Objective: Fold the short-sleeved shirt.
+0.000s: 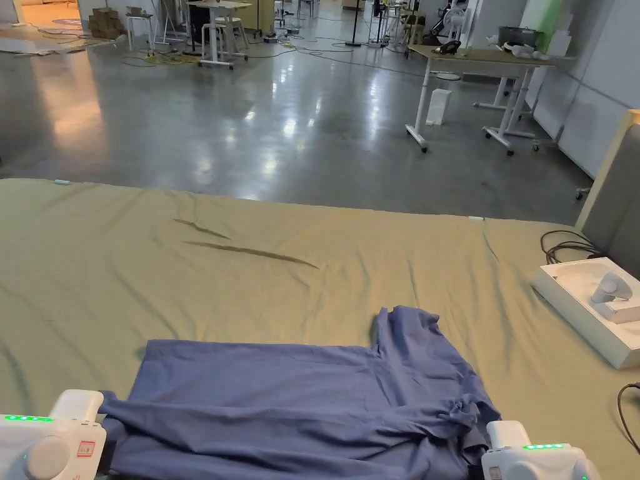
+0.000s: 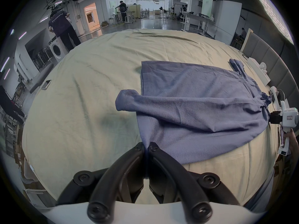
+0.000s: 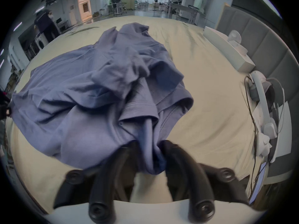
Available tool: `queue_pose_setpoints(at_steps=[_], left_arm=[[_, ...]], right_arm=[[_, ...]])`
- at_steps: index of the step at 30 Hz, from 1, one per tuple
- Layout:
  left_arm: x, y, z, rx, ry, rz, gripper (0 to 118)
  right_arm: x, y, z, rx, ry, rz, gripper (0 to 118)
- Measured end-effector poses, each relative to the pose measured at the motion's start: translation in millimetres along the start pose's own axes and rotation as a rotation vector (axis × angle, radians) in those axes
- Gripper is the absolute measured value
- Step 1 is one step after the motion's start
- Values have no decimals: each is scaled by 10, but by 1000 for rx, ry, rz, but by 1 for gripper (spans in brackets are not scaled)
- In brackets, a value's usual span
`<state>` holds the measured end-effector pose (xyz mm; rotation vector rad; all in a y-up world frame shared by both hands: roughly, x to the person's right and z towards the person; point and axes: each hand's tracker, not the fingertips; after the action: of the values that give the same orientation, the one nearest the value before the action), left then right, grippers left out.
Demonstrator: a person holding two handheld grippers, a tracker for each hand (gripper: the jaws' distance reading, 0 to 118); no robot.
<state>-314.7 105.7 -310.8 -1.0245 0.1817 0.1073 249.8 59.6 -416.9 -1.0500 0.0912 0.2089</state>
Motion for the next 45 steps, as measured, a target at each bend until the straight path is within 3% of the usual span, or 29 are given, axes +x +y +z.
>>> queue_pose_setpoints(at_steps=[2,5,19,27,32,40,45], left_arm=[[7,-13,-11,2,3,0,4],[11,-22,18,5,1,8,4],[-150,351,758,134,-55,33,4],[-460,57,1075,123,-96,68,4],[-550,-458,1012,31,-104,76,4],[-666,-1311,736,-123,-113,86,4],[-649,-1486,547,-141,-88,50,4]], right_arm=[[-59,-20,5,7,6,14,9],[-95,-40,66,22,-10,26,3],[168,290,1252,191,19,-4,3],[225,-50,1749,192,12,-1,2],[82,-541,1723,114,-5,55,2],[-67,-1412,1468,-11,-25,39,2],[-152,-1625,1194,-62,-47,38,3]])
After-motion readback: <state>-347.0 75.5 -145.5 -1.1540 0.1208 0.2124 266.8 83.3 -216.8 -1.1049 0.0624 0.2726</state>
